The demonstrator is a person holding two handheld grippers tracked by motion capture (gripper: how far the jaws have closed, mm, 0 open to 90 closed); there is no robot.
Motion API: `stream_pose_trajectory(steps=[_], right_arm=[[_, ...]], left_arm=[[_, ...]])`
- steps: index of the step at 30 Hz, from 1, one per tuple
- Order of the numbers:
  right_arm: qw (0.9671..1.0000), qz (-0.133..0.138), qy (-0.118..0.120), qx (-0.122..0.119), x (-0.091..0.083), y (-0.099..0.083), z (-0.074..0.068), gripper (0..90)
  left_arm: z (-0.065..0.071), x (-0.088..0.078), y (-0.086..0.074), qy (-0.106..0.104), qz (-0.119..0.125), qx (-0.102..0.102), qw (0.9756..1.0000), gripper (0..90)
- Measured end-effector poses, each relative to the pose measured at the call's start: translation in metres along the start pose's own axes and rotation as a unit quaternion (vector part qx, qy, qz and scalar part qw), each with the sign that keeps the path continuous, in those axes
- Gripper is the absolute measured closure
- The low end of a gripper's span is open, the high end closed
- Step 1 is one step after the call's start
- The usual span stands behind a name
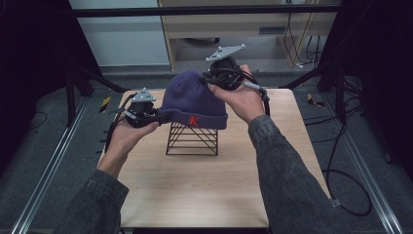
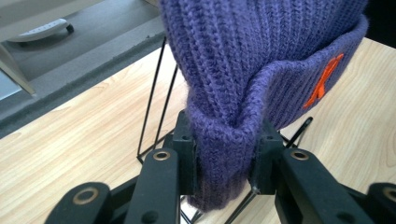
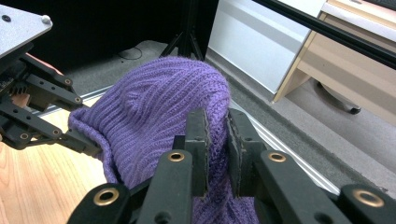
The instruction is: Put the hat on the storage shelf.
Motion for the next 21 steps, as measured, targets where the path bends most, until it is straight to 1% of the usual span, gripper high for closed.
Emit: stream_pose_trajectory(steps=[5,8,12,15,19,21], right_arm=[[1.0000,-0.005,0.006,-0.001,0.002,-0.005,-0.003,80.0],[0.9999,-0.007,0.008,0.000,0.003,-0.006,-0.004,80.0],[0.9999,-0.007,0.010,0.000,0.003,-0.007,-0.004,79.9],[0.9999,-0.009,0.013,-0.001,0.003,-0.007,-0.006,79.9],[0.9997,-0.011,0.020,0.003,0.004,-0.008,-0.009,79.9],[0.9997,-0.012,0.022,0.000,0.004,-0.009,-0.011,79.9]], left_arm=[[0.000,0.000,-0.006,-0.003,-0.001,-0.007,1.0000,68.5],[0.000,0.000,-0.008,-0.004,-0.003,-0.003,1.0000,68.4],[0.000,-0.001,-0.009,-0.003,-0.002,-0.007,1.0000,68.4],[-0.001,-0.001,-0.011,-0.003,-0.003,-0.003,1.0000,68.3],[-0.001,-0.001,-0.014,-0.003,-0.004,-0.007,1.0000,68.3],[-0.002,-0.001,-0.015,-0.002,-0.002,-0.010,0.9999,68.3]])
Point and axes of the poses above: each handheld gripper's, and its own axes: x roughly forward along the jaws, y roughly out of its top, z roughly to its right, the point moved 7 cm from there along x, roughly forward along the jaws, and after that the axes turned 8 degrees about z, right-handed, at the moved point
